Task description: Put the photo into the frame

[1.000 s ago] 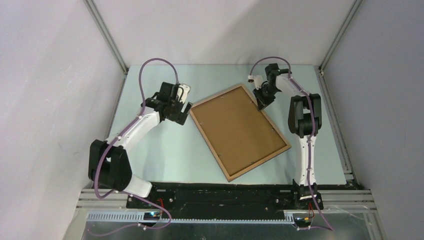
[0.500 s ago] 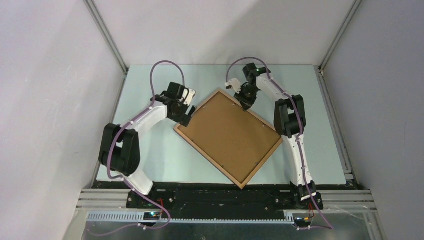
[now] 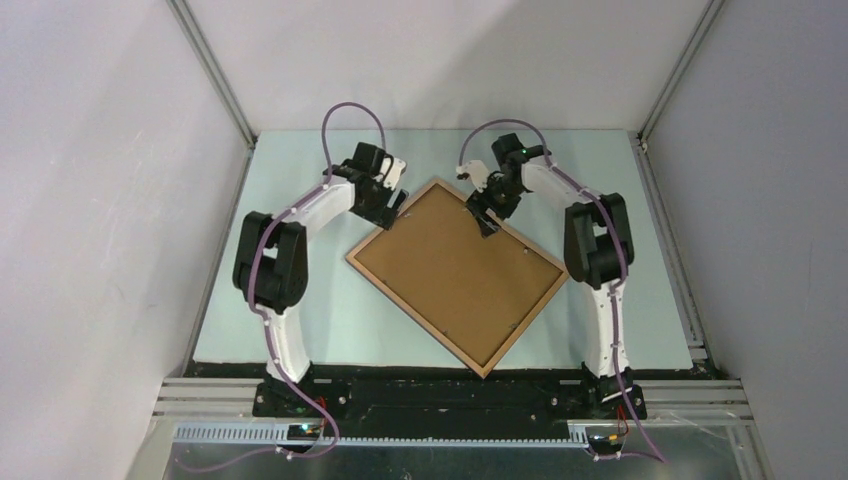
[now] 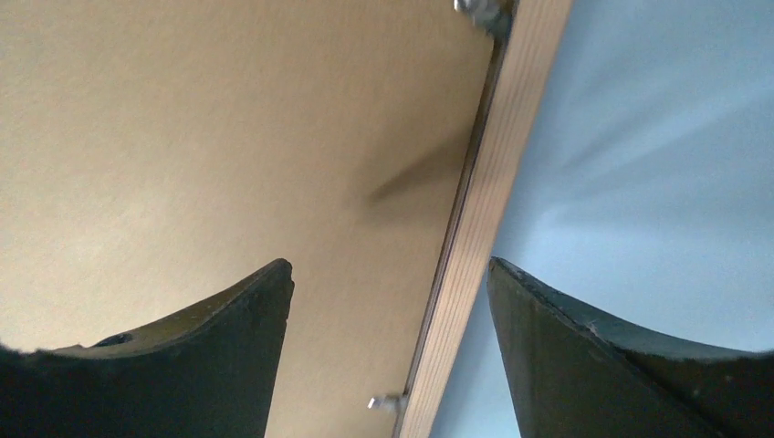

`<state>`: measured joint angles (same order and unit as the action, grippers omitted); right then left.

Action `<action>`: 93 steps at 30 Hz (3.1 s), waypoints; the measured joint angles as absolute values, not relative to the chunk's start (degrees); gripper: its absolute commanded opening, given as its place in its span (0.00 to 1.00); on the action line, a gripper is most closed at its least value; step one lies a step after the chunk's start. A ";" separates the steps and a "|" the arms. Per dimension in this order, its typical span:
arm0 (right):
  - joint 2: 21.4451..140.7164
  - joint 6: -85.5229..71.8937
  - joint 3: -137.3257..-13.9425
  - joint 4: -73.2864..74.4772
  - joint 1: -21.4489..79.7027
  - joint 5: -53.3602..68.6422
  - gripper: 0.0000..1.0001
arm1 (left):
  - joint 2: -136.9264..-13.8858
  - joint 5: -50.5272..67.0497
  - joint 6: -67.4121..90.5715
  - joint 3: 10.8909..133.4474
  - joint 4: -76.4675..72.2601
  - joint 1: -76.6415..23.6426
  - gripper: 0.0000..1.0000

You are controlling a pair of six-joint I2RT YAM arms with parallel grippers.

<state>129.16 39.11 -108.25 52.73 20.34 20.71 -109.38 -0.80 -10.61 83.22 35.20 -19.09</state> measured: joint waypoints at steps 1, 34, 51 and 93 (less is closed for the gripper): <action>126.85 37.85 -105.82 51.96 19.92 20.88 0.82 | -110.39 -0.51 -10.61 84.29 35.22 -19.09 0.84; 81.32 22.68 -63.18 46.59 6.79 26.72 0.79 | -124.38 12.64 -3.97 96.23 41.50 -15.57 0.26; 81.71 17.52 -60.73 44.34 3.03 22.72 0.79 | -117.45 16.53 0.05 84.62 38.39 -12.14 0.00; 104.68 14.96 -66.57 41.85 0.58 20.91 0.13 | -101.97 34.52 6.02 57.84 32.97 -6.37 0.53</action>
